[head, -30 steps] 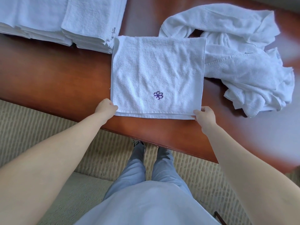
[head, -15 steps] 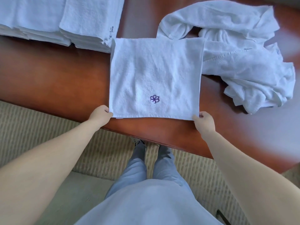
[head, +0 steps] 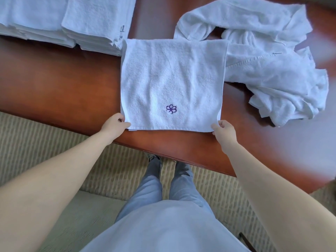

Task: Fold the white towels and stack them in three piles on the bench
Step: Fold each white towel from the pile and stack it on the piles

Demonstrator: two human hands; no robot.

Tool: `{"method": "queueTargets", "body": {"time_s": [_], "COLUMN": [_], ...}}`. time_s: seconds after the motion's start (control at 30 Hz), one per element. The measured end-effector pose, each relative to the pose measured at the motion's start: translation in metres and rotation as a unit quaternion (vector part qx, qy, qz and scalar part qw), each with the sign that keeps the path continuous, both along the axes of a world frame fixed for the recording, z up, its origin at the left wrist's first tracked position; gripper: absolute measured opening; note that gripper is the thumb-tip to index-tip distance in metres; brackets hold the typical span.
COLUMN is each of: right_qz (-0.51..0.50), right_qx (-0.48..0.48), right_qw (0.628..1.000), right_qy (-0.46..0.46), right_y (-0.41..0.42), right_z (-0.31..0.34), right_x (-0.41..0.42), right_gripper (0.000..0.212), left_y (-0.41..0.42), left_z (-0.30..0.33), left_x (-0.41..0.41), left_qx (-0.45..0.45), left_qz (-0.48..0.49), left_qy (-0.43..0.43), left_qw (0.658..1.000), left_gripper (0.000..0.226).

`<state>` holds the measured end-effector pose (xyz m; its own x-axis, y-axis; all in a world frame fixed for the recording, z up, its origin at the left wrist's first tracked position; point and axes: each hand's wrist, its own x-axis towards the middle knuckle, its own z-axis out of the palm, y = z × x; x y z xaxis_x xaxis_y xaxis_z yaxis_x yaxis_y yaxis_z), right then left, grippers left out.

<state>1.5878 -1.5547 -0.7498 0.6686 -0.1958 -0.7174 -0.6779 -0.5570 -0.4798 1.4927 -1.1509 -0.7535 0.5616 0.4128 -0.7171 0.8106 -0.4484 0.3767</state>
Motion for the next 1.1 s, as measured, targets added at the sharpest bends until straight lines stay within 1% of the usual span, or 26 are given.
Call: {"method": "queueTargets", "body": {"time_s": [0.13, 0.2, 0.27, 0.37, 0.47, 0.53, 0.6, 0.7, 0.83, 0.9, 0.93, 1.0, 1.1], "right_qz": [0.006, 0.003, -0.006, -0.025, -0.055, -0.079, -0.101, -0.133, -0.205, -0.235, -0.248, -0.276, -0.298], "right_qx": [0.003, 0.009, 0.016, 0.019, 0.029, 0.038, 0.043, 0.06, 0.108, 0.132, 0.144, 0.183, 0.241], "right_qw": [1.0, 1.0, 1.0, 0.999, 0.998, 0.996, 0.994, 0.989, 0.971, 0.96, 0.955, 0.939, 0.916], "right_qy": [-0.01, -0.009, -0.005, -0.002, -0.001, -0.001, -0.006, -0.021, -0.057, -0.07, -0.074, -0.089, -0.116], "right_y": [-0.006, -0.008, -0.009, -0.011, -0.012, -0.013, -0.015, -0.013, -0.005, 0.0, 0.002, 0.005, 0.009], "right_z": [0.003, 0.007, 0.011, 0.015, 0.02, 0.027, 0.037, 0.06, 0.097, 0.115, 0.124, 0.144, 0.18], "right_x": [-0.003, -0.002, 0.0, 0.004, 0.005, 0.005, 0.006, 0.01, 0.018, 0.023, 0.025, 0.031, 0.041], "right_gripper": [0.02, 0.025, 0.028, 0.019, 0.013, 0.011, 0.011, 0.01, 0.003, 0.003, 0.004, 0.007, 0.009], "left_y": [0.002, 0.003, 0.003, 0.005, 0.006, 0.006, 0.007, 0.009, 0.012, 0.015, 0.016, 0.019, 0.019], "left_z": [0.001, 0.001, -0.001, -0.001, 0.001, 0.006, 0.017, 0.04, 0.076, 0.096, 0.107, 0.131, 0.173], "left_x": [0.0, 0.001, 0.001, 0.003, 0.003, 0.003, 0.003, 0.006, 0.023, 0.034, 0.039, 0.049, 0.061], "left_qx": [-0.016, -0.014, -0.032, -0.056, -0.038, -0.049, -0.09, -0.157, -0.23, -0.264, -0.278, -0.299, -0.321], "left_qz": [-0.013, -0.014, 0.007, 0.043, 0.056, 0.105, 0.166, 0.247, 0.342, 0.37, 0.377, 0.39, 0.397], "left_qy": [0.006, 0.012, 0.022, 0.028, 0.006, -0.02, -0.047, -0.076, -0.121, -0.143, -0.154, -0.18, -0.223], "left_qw": [1.0, 1.0, 0.999, 0.997, 0.998, 0.993, 0.981, 0.953, 0.903, 0.879, 0.87, 0.852, 0.83], "left_gripper": [0.028, 0.027, 0.025, 0.024, 0.026, 0.022, 0.018, 0.016, 0.012, 0.009, 0.011, 0.014, 0.009]}}
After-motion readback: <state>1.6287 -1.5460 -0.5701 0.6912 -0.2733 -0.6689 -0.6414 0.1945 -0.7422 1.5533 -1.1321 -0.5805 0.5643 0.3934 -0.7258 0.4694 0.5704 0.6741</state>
